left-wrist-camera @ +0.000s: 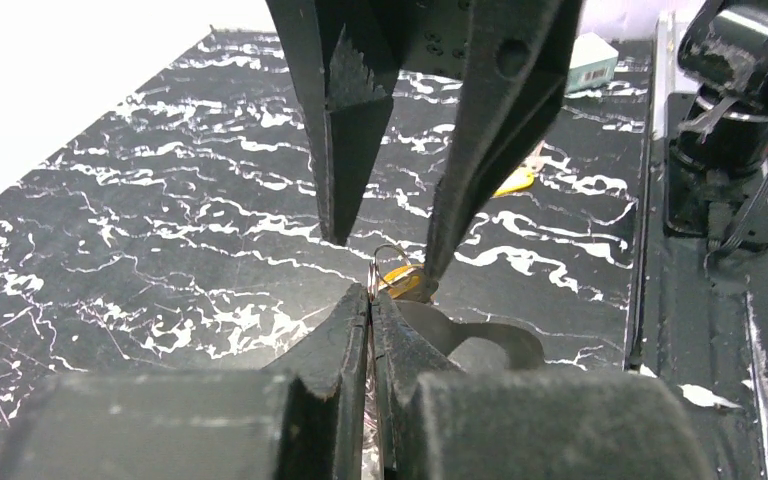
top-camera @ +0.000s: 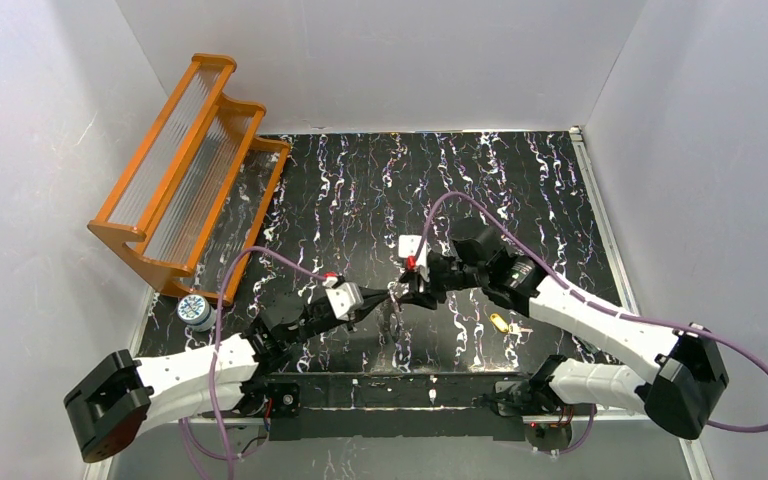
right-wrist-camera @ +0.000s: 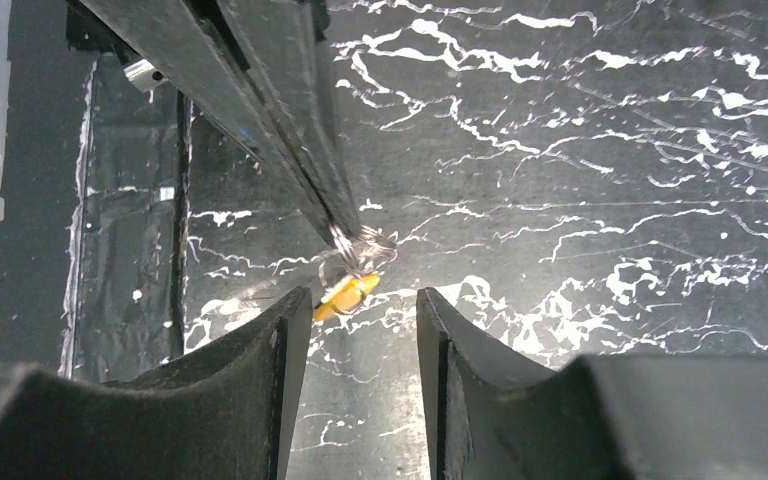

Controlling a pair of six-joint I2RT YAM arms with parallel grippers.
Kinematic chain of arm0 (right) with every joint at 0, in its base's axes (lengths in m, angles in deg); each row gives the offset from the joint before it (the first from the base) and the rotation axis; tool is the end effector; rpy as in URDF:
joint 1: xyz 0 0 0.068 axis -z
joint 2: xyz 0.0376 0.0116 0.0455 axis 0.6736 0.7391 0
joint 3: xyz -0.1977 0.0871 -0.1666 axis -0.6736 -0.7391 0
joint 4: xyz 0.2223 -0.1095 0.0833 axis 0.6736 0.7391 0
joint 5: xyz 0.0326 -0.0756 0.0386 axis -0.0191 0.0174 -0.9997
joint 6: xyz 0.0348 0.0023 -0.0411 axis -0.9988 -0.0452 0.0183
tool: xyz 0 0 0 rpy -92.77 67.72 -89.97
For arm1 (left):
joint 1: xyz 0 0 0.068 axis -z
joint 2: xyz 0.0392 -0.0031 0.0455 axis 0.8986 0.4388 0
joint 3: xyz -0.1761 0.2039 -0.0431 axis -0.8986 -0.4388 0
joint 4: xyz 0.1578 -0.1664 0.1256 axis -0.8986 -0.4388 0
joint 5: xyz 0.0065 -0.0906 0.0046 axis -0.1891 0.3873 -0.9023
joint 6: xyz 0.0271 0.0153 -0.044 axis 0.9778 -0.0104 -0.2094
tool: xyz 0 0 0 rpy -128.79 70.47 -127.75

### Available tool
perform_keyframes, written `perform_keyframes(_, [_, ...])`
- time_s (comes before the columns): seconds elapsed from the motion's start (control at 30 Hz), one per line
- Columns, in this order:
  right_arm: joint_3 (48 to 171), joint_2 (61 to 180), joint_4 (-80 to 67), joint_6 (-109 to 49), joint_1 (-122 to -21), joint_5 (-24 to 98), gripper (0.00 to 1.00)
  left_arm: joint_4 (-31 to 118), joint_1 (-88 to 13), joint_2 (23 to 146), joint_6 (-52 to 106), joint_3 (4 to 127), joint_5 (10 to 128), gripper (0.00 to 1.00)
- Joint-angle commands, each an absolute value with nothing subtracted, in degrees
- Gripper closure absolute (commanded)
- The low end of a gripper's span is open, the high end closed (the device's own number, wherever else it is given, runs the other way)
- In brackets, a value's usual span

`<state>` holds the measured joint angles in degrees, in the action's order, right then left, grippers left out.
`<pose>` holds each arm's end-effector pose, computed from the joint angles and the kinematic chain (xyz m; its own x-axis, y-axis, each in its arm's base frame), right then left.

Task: Put the keys on the keyring
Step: Adjust the key on the keyring.

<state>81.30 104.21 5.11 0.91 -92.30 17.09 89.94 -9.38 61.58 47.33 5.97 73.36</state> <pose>0.1496 0.2038 0.2851 0.0959 -0.4496 -0.8881 -0.9858 0.0805 -0.1472 0.1054 -0.1616 0.2291 0.2346 -0.0602 -0.9702 0.8931 0.4074 0.1907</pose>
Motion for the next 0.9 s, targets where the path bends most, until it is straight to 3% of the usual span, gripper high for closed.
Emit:
perform_keyframes(0.0, [78.4, 101.3, -5.0, -1.9, -88.8, 9.5, 0.5, 100.6, -9.1, 58.3, 45.7, 2.9, 72.6, 1.0])
perform_keyframes(0.2, [73.4, 96.8, -16.7, -5.4, -82.5, -7.8, 0.55, 109.3, -9.1, 56.5, 45.2, -1.0, 73.7, 1.0])
perform_keyframes(0.4, [72.1, 96.4, -22.4, -7.1, -81.9, -17.5, 0.56, 118.0, -9.1, 57.9, 42.9, -3.4, 73.6, 1.0])
perform_keyframes(0.87, [73.9, 101.6, -26.9, -17.2, -81.9, -10.2, 0.51, 119.8, -9.1, 60.0, 42.4, -3.0, 75.5, 1.0])
